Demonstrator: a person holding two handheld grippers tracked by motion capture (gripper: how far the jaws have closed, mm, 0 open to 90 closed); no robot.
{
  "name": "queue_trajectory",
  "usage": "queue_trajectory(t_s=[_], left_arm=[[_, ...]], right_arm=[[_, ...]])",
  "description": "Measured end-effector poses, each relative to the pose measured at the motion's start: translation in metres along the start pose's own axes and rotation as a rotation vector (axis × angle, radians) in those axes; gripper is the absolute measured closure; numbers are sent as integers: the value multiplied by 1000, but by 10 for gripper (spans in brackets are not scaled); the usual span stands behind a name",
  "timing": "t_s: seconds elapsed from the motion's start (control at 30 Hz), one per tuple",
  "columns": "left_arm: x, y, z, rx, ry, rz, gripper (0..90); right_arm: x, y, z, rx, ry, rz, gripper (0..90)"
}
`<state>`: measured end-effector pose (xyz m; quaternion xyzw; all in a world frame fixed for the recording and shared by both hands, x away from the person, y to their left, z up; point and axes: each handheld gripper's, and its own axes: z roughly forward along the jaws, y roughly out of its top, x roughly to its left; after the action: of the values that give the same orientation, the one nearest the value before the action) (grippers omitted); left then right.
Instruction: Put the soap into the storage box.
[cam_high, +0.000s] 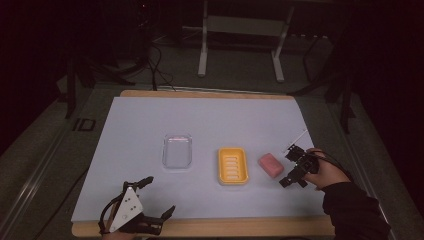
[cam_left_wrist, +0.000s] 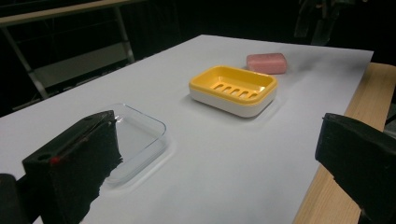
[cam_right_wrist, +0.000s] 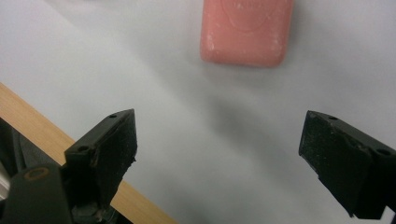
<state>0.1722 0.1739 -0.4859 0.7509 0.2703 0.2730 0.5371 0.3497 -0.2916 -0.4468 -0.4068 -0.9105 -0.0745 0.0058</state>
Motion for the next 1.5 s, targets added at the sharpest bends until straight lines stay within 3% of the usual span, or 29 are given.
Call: queue_trajectory(t_s=[0.13,0.33,0.5,0.6,0.73,0.9,1.03,1.5], left_arm=[[0,0,0,2,0,0,3],[0,0,0,2,-1,-1,3],[0,0,0,2,-2,1,3],[0,0,0,1,-3,-1,3],[0,0,0,2,-4,-1,4],[0,0,0,2,-4,-3,4],[0,0,1,4,-5,0,4],[0,0,1,6,-9,0,4]], right_arm=[[3,7,2,-28,-30,-7,114],[6,15,7,-81,-36,-44,113],[8,20,8,-170,4,-82,129],[8,22,6,-233,-10,-106,146],[7,24,6,-285,2,-97,177],[2,27,13,-321,-23,-87,217],[-2,29,22,-317,-4,-46,243],[-11,36,47,-254,-35,-25,239]])
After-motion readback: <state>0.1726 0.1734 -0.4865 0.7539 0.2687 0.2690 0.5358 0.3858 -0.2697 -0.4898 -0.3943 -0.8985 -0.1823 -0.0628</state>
